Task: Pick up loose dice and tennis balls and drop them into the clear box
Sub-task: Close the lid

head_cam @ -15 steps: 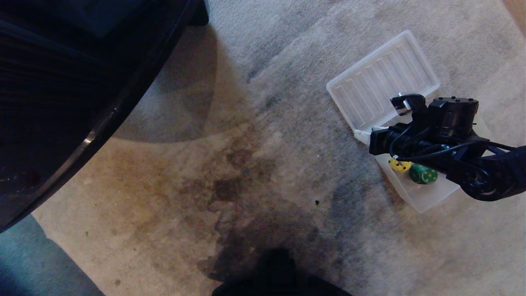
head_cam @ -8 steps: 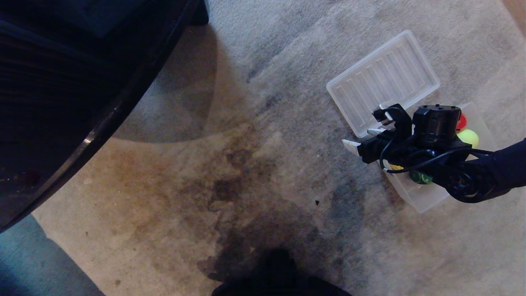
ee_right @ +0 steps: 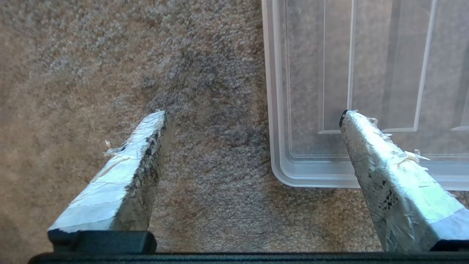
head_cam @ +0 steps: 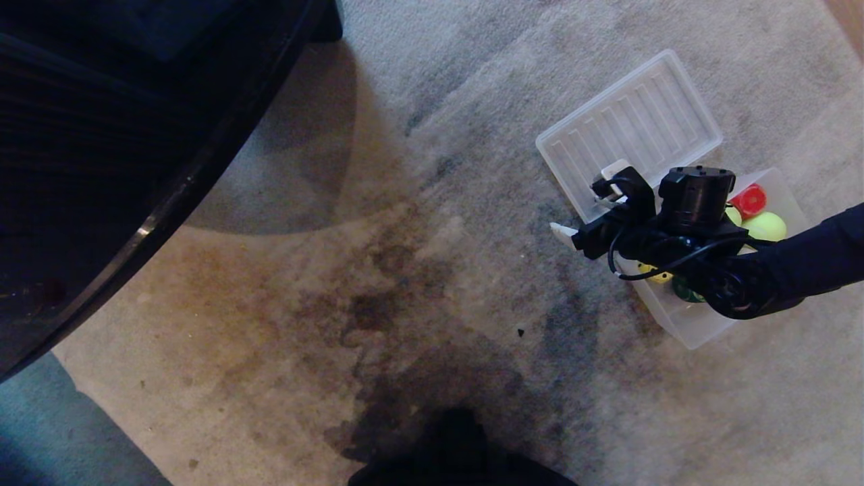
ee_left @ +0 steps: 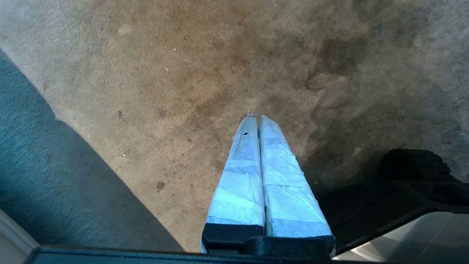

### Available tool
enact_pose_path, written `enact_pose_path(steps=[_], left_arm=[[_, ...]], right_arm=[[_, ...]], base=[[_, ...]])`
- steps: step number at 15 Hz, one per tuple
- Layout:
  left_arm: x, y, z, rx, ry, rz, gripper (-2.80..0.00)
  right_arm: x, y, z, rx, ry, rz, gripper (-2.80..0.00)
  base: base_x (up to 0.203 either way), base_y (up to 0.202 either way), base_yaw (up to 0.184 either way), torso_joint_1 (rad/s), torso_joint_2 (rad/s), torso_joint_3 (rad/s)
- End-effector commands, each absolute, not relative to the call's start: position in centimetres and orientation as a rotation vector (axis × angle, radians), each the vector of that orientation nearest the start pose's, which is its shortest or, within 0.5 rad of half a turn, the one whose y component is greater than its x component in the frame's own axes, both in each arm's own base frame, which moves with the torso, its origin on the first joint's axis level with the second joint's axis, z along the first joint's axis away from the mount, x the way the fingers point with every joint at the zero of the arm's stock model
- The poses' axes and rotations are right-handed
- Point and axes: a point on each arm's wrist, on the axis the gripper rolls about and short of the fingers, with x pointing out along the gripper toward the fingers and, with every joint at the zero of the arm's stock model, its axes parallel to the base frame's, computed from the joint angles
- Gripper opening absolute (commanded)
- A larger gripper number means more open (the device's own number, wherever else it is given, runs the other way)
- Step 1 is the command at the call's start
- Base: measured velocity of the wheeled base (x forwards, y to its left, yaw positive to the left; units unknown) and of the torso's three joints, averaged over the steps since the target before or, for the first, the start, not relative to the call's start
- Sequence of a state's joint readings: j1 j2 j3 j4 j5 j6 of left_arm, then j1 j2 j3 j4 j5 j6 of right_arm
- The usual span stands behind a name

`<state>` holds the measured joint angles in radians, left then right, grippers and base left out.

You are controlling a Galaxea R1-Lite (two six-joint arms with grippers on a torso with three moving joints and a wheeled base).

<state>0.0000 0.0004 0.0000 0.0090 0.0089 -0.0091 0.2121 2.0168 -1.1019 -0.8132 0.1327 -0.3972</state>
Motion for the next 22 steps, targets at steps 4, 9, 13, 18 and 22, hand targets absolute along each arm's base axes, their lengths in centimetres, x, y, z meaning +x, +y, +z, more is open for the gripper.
enact_pose_path(steps=[4,9,13,18,22], left_arm=[[-2.3,0.0,7.4,-0.009,0.011,0.009,-2.80],[-2.3,0.0,7.4,-0.009,0.011,0.009,-2.80],[-2.3,0.0,7.5,-0.009,0.009,0.009,-2.80],[-2.3,0.0,7.4,-0.009,0.012,0.009,-2.80],[-2.3,0.0,7.4,-0.009,0.012,0.009,-2.80]], right_arm=[[39.8,8.9,16.6,-0.443,-0.020,0.339,-2.80],[40.1,9.3,17.1,-0.488,-0.052,0.342,-2.80],[39.8,9.1,16.0,-0.574,-0.043,0.347,-2.80],[39.7,7.2,16.3,-0.633,-0.046,0.304,-2.80],[39.4,7.1,17.3,-0.635,-0.070,0.297,-2.80]], base=[[0.000,0.000,0.000,0.000,0.00,0.000],[0.000,0.000,0.000,0.000,0.00,0.000],[0.000,0.000,0.000,0.000,0.00,0.000],[0.000,0.000,0.000,0.000,0.00,0.000],[0.000,0.000,0.000,0.000,0.00,0.000]])
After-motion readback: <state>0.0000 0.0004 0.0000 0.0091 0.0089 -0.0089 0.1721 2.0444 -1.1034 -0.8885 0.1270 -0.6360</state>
